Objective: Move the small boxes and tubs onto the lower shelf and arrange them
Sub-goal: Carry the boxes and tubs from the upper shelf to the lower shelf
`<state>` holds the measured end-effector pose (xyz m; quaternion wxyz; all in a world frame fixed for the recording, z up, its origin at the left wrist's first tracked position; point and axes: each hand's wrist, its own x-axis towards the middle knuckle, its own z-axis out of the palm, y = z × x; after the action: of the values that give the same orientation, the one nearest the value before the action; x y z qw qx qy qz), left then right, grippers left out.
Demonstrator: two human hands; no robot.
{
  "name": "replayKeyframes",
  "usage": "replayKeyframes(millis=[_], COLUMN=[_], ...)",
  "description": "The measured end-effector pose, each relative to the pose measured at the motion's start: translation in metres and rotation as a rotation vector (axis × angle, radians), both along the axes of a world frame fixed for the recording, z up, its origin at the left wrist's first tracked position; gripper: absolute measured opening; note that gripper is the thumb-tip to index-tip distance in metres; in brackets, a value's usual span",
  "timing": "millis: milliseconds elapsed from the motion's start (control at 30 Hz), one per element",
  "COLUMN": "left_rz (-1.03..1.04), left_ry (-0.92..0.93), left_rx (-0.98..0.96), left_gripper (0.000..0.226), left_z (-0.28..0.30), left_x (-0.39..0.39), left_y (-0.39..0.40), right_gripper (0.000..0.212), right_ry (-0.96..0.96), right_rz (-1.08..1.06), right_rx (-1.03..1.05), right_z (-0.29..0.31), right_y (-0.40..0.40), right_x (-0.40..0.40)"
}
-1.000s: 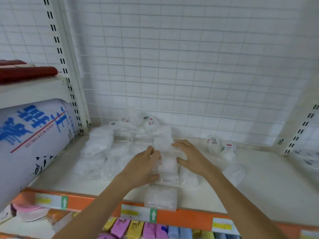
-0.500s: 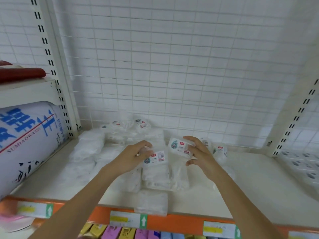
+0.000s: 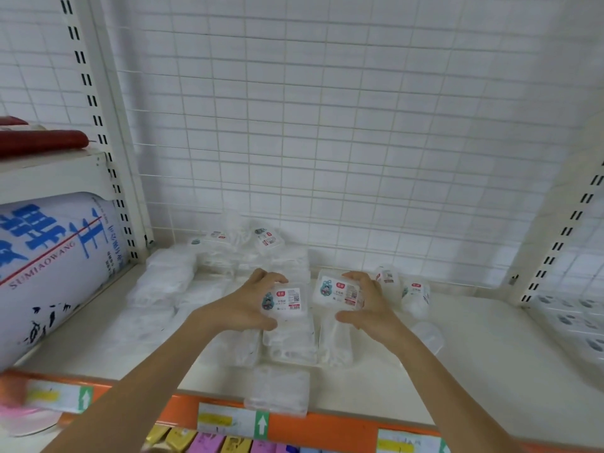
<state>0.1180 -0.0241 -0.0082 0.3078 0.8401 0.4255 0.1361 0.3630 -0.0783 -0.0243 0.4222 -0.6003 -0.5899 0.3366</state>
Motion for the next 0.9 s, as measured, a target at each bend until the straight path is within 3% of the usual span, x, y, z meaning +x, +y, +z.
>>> replayKeyframes(millis=[233,333,633,900], left_rz=[0.033,0.048,-0.132,-0.363], left_ry=[0.069,0.081,-0.159,-0.255], left_rx=[0.162,0.288,0.419,0.417], left_gripper=[0.077,0.074,0.065,0.067], left_z=[-0.003,-0.004,0.002,0.009], left_x=[0.002,0.003,0.044,0.164], left_y=[0.0,-0.003,-0.019,-0.074], right_gripper=[0.067,0.067,0.07,0.07], right_ry=[-0.661,-0.807,-0.906,-0.901], right_rz=[-0.046,-0.09,-0.297,-0.616], right_rx=[0.209,0.245,0.245,0.085], right_z=[0.006,0.013,0.024,0.014], right_y=[-0.021,-0.032,-0.093,-0.226], right_x=[0.008,0.011,0.074,0.173])
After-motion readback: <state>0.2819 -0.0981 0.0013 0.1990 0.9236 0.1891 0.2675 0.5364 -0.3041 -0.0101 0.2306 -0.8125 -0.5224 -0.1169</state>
